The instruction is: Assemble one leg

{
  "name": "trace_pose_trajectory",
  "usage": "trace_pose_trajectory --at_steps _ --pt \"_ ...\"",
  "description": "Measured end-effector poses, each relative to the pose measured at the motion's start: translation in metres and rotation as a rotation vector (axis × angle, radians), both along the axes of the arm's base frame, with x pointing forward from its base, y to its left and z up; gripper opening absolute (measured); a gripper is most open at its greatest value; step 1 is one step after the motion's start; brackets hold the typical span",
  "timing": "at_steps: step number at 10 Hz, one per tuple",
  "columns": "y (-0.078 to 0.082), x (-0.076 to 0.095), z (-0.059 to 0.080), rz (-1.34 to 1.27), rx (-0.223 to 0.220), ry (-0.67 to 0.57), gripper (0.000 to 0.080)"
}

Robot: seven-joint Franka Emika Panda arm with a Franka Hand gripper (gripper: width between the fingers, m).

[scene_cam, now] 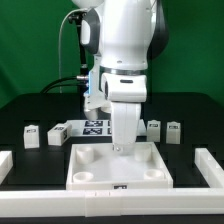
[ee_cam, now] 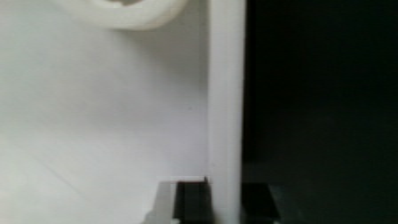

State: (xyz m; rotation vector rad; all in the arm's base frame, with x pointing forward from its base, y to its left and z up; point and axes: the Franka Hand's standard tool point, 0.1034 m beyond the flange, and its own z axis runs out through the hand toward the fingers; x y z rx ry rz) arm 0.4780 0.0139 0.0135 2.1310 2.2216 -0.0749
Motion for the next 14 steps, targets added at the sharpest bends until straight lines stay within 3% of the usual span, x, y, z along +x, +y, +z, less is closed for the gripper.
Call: trace_pose_trajectory --at_steps 3,5,7,10,12,13,14 --pt "0.035 0.01 -0.001 -0.051 -0.001 -0.01 0.0058" --pt "0.05 0.015 -0.001 -0.042 -0.009 -0.001 0.0058" --pt "0.061 0.016 -0.001 -0.039 -0.011 0.006 0.0058" --pt "0.061 0.015 -0.001 -0.038 -0.011 0.006 0.0058" --pt "0.061 0.015 -0.001 -0.038 -0.011 0.006 0.0389" --pt "0.061 0.015 -0.001 -0.038 -0.011 0.006 0.0389" --pt "0.061 0.015 -0.001 -0.038 -0.011 0.006 0.056"
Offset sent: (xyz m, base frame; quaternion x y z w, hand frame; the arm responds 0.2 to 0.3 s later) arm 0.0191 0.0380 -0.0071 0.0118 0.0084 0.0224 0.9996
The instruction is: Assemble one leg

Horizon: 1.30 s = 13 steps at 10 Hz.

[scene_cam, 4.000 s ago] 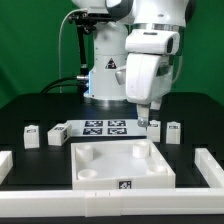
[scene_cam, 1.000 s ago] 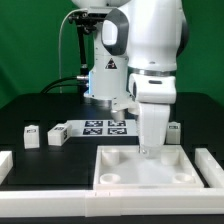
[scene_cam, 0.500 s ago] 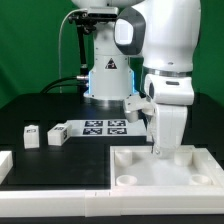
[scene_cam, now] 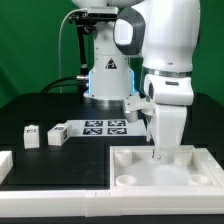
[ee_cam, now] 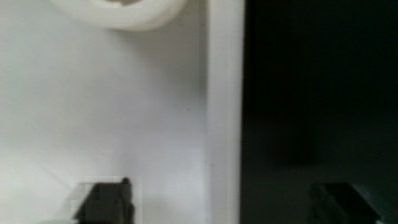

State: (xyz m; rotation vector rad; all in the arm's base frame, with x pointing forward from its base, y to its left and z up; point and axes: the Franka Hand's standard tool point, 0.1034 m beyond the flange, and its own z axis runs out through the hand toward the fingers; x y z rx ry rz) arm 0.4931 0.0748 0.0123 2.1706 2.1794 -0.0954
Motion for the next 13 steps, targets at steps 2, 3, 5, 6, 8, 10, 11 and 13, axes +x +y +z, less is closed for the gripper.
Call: trace_pose_trajectory --at_steps 2,3,5,6,8,10,11,13 --pt "0.0 0.0 0.0 0.0 0.0 0.0 0.0631" --pt "0.0 0.0 0.0 0.0 0.0 0.0 0.0644" --pt "0.0 0.0 0.0 0.0 0.0 0.0 0.0649" --pt "0.0 0.0 0.0 0.0 0.0 0.0 0.0649" --pt "0.0 -0.004 0.002 -0.043 0.009 -0.015 0.0649" --pt "0.002 -0.019 0.016 -0.138 0.014 -0.035 0.0649" --pt "0.004 -0.022 0.023 -0.18 0.016 -0.047 0.0649" --pt "0.007 -0.025 0.023 -0.216 0.017 -0.048 0.0649"
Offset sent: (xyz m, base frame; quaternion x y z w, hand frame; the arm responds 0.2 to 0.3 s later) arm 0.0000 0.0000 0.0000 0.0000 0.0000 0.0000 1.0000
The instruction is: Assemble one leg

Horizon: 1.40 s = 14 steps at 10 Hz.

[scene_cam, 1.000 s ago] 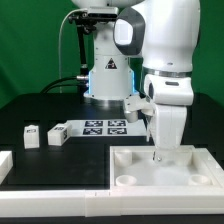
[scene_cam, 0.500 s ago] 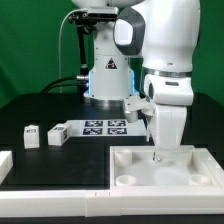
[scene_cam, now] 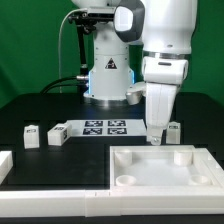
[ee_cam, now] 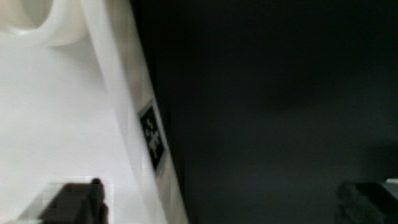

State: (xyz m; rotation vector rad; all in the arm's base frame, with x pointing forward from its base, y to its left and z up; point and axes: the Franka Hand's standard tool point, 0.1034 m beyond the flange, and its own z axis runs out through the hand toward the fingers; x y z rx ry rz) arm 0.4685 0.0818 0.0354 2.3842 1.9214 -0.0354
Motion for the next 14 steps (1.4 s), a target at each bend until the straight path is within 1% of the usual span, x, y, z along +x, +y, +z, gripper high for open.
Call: trace_pose_trajectory --at_steps 2,3,5,7,8,9,11,12,14 --pt "0.0 0.0 -0.001 -0.036 0.003 -0.001 0.0649" --pt "0.001 -0.001 -0.001 -0.13 0.01 -0.004 0.0649" --pt "0.002 -0.002 -0.001 -0.384 0.034 -0.013 0.0649" --pt "0.003 -0.013 0.001 -0.681 0.082 -0.04 0.0649" --pt "0.01 -0.021 0.002 -0.842 0.11 -0.057 0.0649" --pt "0.015 -0.026 0.002 -0.939 0.118 -0.055 0.0649" --pt "0.029 -0.035 0.002 -1.238 0.143 -0.049 0.0649" --pt "0.033 -0.037 0.001 -1.345 0.149 -0.041 0.0649" --pt "0.041 -0.042 0.0 -1.4 0.155 -0.025 0.0649"
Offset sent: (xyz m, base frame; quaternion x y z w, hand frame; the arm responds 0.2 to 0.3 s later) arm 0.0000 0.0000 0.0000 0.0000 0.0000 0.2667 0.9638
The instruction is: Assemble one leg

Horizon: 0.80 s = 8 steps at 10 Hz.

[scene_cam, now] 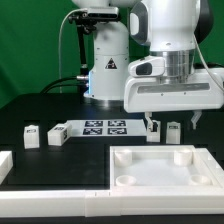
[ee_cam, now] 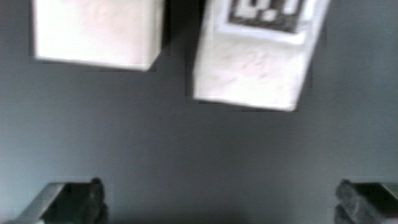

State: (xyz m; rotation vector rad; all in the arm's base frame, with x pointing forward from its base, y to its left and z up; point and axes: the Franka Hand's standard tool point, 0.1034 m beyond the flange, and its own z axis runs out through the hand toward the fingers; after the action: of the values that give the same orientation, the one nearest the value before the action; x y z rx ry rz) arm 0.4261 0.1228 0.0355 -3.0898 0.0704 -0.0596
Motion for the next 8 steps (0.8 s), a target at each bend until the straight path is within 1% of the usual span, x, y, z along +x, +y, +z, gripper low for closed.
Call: trace_pose_trajectory --at_steps 3,4,5,6,7,8 --pt "0.001 -0.001 -0.001 0.005 -0.001 0.035 0.0649" --pt "-0.001 -0.006 -0.002 0.019 -0.01 0.093 0.0649" --pt "-0.006 -0.008 -0.002 0.029 -0.02 0.198 0.0649" --pt "-0.009 -0.006 -0.002 0.013 -0.023 0.313 0.0649" --pt "-0.007 -0.007 -0.002 0.006 -0.032 0.399 0.0649" --pt "-0.006 -0.013 -0.001 0.01 -0.042 0.494 0.0649"
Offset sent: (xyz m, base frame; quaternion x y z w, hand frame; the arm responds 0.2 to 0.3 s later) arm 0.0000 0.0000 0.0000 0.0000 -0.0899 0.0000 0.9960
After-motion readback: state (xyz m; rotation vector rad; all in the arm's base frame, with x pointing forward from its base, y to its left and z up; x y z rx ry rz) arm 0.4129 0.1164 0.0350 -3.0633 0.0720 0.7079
